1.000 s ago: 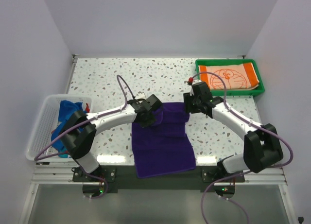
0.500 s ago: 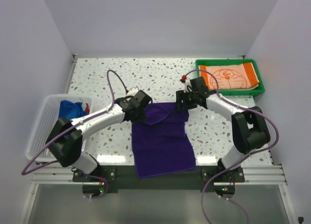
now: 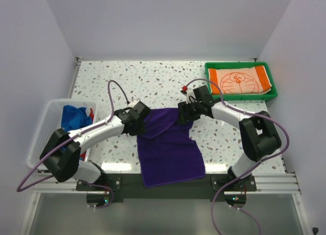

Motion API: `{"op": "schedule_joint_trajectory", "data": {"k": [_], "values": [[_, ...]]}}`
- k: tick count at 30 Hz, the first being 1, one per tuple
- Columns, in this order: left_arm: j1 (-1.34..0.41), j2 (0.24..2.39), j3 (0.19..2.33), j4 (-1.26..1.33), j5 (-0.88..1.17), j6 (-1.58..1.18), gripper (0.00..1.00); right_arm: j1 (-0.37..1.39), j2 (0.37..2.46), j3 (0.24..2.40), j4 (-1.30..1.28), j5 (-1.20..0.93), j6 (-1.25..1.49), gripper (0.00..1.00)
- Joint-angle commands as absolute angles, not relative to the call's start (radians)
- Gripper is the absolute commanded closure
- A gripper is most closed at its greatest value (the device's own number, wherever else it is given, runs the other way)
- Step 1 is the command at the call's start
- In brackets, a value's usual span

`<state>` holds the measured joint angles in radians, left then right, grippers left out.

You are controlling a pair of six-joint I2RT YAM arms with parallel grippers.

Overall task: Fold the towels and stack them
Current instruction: Flatten out the crumpled towel

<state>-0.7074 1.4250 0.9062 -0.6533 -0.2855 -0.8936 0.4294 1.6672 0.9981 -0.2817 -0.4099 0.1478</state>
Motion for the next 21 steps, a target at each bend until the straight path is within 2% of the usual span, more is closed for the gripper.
{"op": "schedule_joint_trajectory", "data": {"k": [1,11,15,18,19,20,21], "values": [[-0.701,1.391,0.891,-0.604,-0.268,-0.859,1.0,0.426,1.657,0.982,-0.233,-0.349,0.156,0.38],[-0.7,1.399,0.858,-0.563,-0.247,-0.859,1.0,0.426,1.756,1.052,-0.239,-0.336,0.078,0.38],[-0.699,1.401,0.853,-0.56,-0.252,-0.854,1.0,0.426,1.786,1.049,-0.233,-0.379,0.057,0.41],[-0.695,1.407,0.854,-0.551,-0.253,-0.848,1.0,0.426,1.784,1.084,-0.251,-0.383,0.037,0.49],[-0.692,1.41,0.857,-0.552,-0.255,-0.848,1.0,0.426,1.784,1.104,-0.264,-0.385,0.022,0.61],[-0.689,1.411,0.868,-0.551,-0.255,-0.847,1.0,0.426,1.786,1.127,-0.274,-0.384,0.012,0.68],[-0.687,1.416,0.877,-0.551,-0.259,-0.841,1.0,0.426,1.783,1.178,-0.303,-0.371,0.005,0.82]]}}
